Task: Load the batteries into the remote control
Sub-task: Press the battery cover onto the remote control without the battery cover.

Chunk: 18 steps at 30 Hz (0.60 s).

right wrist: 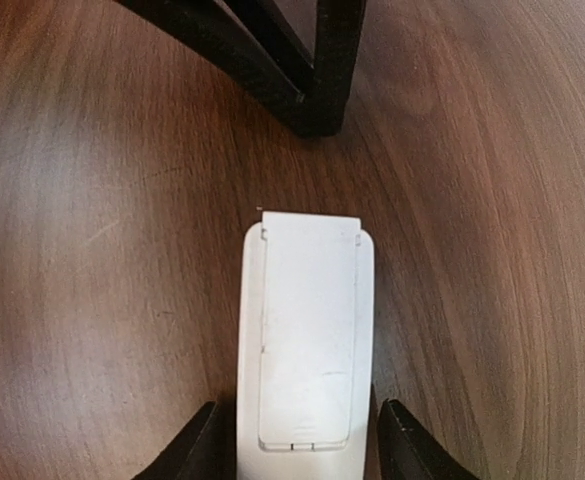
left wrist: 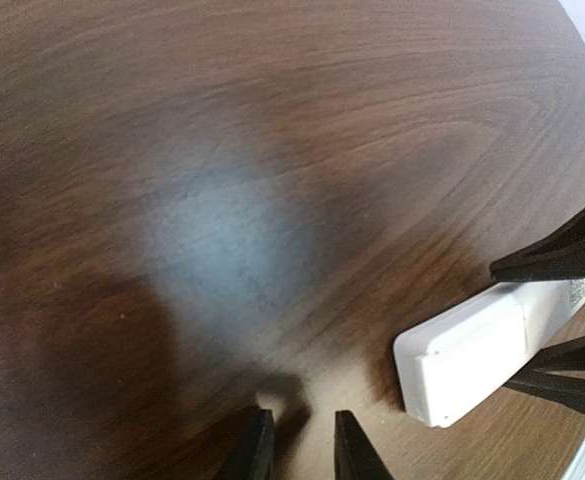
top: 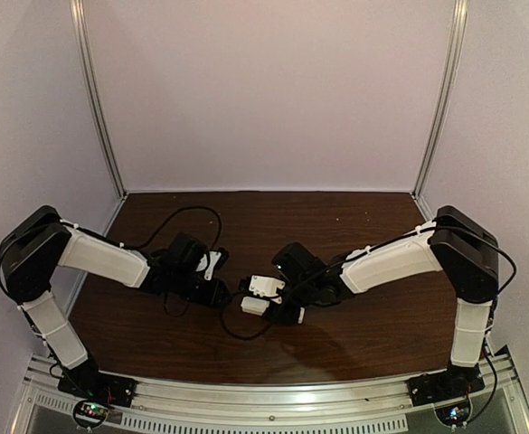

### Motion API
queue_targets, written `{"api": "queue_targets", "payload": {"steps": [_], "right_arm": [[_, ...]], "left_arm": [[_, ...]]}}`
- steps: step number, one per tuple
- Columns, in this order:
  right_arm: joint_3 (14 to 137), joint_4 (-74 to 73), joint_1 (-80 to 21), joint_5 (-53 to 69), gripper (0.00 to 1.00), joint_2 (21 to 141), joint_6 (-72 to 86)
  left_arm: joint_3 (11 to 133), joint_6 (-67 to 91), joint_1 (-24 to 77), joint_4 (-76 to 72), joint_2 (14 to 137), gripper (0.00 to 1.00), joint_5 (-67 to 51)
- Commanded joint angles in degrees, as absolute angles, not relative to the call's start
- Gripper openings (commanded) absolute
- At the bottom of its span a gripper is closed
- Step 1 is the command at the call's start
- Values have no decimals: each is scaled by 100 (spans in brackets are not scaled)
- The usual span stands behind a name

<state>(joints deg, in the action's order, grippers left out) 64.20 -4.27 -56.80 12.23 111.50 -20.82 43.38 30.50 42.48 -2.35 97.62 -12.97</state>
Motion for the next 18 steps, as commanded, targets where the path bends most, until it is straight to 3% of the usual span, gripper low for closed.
{"api": "queue_targets", "payload": {"steps": [1,18], "right_arm": [[6530,-685,-5627,1336,50,11335,-2115],[6495,-686,-5618,1337,33,11439,-2090]], "left_arm": [[4156,2862,4391,-877,9816,20,-1026],[4080,2883,4881,-1424,10104,10,-703]]}}
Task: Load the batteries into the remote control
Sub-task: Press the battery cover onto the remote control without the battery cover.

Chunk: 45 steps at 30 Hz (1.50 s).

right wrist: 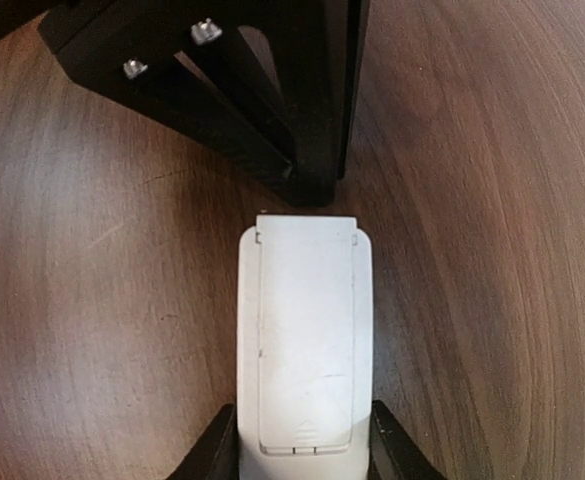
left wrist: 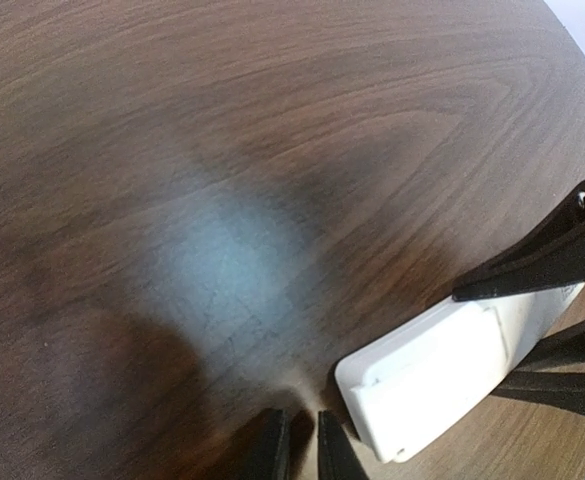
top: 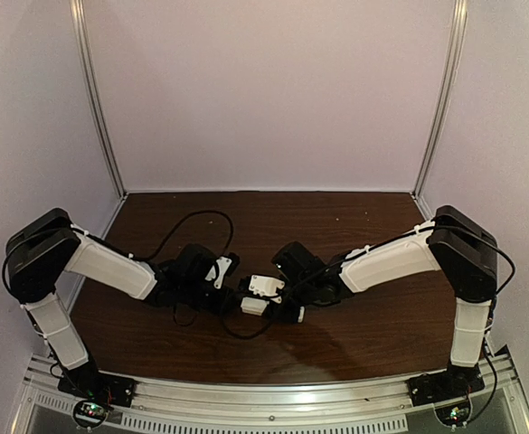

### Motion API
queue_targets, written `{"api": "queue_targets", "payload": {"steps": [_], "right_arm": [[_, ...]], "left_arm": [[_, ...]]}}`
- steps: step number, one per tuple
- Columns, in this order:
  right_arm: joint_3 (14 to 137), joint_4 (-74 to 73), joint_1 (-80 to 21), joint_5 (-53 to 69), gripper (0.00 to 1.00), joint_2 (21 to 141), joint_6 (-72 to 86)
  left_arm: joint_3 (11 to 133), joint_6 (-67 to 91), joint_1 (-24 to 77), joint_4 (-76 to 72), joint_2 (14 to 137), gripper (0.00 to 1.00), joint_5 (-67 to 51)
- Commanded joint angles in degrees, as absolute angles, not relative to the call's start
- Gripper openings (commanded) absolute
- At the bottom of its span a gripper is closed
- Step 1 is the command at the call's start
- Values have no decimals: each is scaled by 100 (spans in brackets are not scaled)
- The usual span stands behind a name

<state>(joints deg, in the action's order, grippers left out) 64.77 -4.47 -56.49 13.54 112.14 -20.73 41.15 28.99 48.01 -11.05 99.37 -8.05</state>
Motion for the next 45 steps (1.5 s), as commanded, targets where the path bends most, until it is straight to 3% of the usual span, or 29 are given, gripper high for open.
{"api": "queue_targets", "payload": {"steps": [1,17,24,28,37,41,45], "right_arm": [[6495,-686,-5616,1336,32,11443,-2086],[6469,-609,-5616,1337,17,11435,-2046],[6444,-607,-5617,1326,16,11426,-2060],[6401,-594,-5617,1268,17,11406,-2061],[6208,-388,-5593,1302,58,11134,-1909],[6140,-224,-5558,1382,83,10836,-1763],[6083,-68,-5476,1491,99,10458,-1546]], "left_arm": [[4066,2883,4893,-1469,10111,10,-703],[4062,2874,5174,-1806,10422,2,-988],[4030,2934,5203,-1679,10436,3,-817],[4023,3146,5167,-1478,10321,9,-489],[3399,3669,4531,-2009,9691,32,-1026],[3360,3688,4430,-2013,9612,39,-1155],[3223,3845,4249,-2210,9542,43,-1351]]}}
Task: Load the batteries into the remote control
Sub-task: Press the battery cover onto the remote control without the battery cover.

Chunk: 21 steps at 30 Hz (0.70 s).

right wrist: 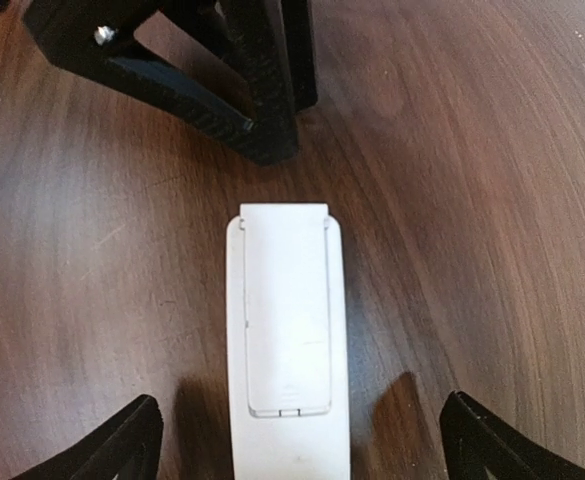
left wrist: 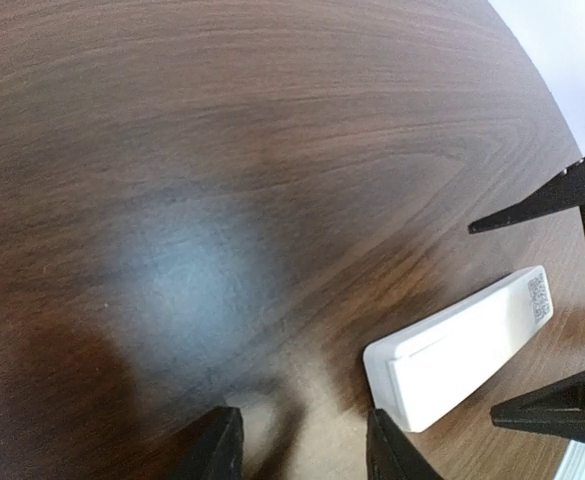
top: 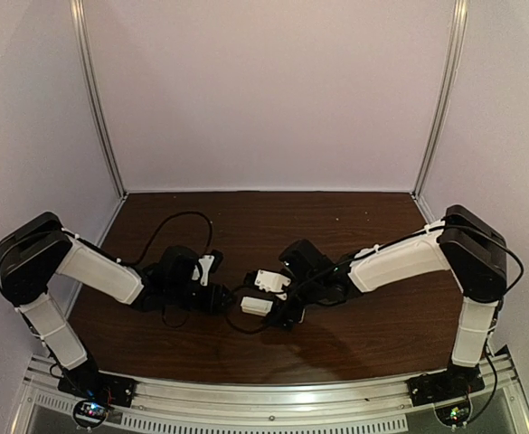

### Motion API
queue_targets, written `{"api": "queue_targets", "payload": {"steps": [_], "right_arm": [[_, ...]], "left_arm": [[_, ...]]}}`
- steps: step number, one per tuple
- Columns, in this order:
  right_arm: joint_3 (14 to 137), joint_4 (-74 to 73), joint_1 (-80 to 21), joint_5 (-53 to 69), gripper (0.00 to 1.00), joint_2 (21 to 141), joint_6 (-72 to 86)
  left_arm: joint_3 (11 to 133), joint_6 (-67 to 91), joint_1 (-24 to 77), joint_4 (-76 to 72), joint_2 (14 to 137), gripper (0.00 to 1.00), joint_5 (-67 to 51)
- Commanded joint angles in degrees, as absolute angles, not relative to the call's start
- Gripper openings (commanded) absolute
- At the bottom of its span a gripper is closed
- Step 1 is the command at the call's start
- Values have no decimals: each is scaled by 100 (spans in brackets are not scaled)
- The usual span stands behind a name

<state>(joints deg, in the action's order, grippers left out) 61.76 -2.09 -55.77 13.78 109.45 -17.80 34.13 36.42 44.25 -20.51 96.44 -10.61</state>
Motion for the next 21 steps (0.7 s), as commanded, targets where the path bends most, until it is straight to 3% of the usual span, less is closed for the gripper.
{"api": "queue_targets", "payload": {"steps": [1,11,18,21], "right_arm": [[6040,-22,-5449,1501,99,10335,-1470],[5632,826,-5122,934,100,9026,-154],[6852,-879,-5079,1640,100,10050,-79],[6942,-954,-5078,1787,100,10286,-3]], "left_arm": [[3166,3875,4193,-2298,9506,44,-1458],[3062,3371,4128,-2217,8553,59,-1412],[3121,3236,4122,-2180,8540,56,-1752],[3105,3294,4122,-2369,8740,51,-1999]]}}
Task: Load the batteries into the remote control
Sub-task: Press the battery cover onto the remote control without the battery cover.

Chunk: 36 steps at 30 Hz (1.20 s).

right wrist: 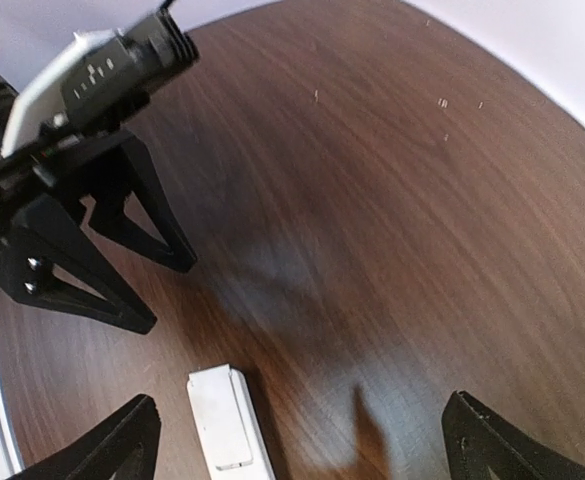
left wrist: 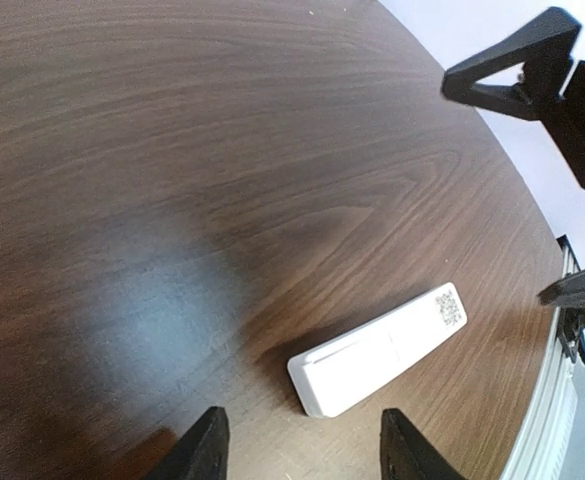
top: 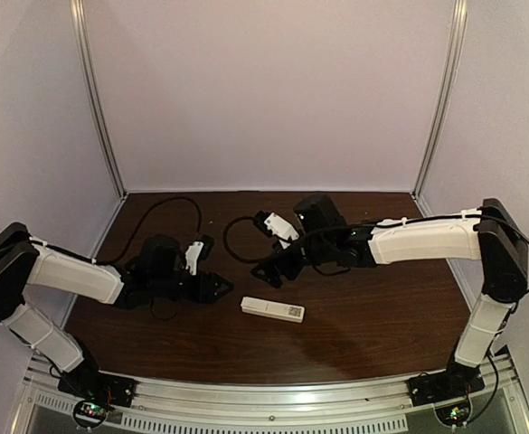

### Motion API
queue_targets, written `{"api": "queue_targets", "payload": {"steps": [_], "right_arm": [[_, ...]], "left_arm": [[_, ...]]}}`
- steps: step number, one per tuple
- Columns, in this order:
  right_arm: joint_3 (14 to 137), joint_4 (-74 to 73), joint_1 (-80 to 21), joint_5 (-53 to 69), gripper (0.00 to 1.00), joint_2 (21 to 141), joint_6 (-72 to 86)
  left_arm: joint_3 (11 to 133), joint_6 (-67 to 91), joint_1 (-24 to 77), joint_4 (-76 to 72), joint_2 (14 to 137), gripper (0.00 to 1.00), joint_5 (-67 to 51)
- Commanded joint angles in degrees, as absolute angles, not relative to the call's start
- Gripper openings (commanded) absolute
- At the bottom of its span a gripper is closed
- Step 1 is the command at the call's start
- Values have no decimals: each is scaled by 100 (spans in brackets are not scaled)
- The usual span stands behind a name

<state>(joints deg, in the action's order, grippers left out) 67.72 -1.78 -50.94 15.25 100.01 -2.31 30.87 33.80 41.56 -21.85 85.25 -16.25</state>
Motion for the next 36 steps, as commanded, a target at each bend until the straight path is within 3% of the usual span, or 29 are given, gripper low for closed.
{"api": "queue_targets", "payload": {"steps": [1,6,17,36], "right_arm": [[6988,-1028,-5074,1786,99,10356,0],[7342,-1428,-5074,1966,86,10781,0],[7627,-1743,-5075,2296,74,11425,-96],[7614,-1951,-5078,2188,49,11791,-290]], "left_arm": [[3084,3322,4122,-2445,8797,50,-2048],[3113,3438,4129,-2682,9072,41,-2205],[3321,3494,4247,-2731,9480,27,-2192],[3573,3465,4472,-2664,9780,19,-2004]]}}
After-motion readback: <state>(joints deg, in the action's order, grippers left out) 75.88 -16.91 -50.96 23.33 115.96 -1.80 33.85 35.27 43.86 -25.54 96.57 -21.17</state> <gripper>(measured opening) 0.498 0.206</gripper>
